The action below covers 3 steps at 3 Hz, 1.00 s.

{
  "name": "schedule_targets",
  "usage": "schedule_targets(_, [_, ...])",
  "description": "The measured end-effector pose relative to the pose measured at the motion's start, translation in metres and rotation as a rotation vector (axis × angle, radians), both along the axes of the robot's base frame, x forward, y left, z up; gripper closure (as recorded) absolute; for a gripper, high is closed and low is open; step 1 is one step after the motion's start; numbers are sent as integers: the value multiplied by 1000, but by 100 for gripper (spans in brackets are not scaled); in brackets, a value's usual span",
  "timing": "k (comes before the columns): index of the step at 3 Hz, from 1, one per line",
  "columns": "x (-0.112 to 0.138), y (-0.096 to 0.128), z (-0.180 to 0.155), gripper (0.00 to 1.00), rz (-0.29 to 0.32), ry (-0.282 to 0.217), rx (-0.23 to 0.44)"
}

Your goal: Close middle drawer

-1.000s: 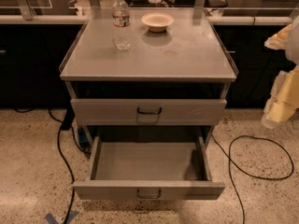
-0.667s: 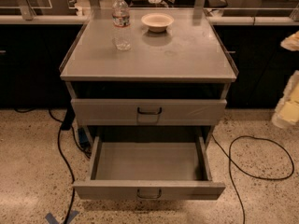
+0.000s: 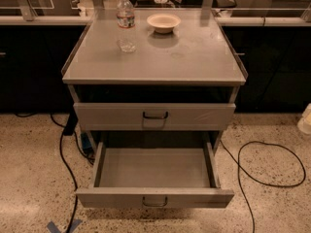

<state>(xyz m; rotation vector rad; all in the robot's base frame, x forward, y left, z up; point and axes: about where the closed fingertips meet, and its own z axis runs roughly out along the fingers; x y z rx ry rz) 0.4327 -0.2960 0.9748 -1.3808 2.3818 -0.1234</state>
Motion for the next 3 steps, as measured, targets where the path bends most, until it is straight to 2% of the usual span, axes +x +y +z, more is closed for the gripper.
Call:
schedule_targets(1, [3,-27,-8,0,-54,13,15])
schedule_targets(2, [3,-32,-9,0,-71,11,19])
schedule_targets(3, [-2,-65,-19,0,-185,2,48])
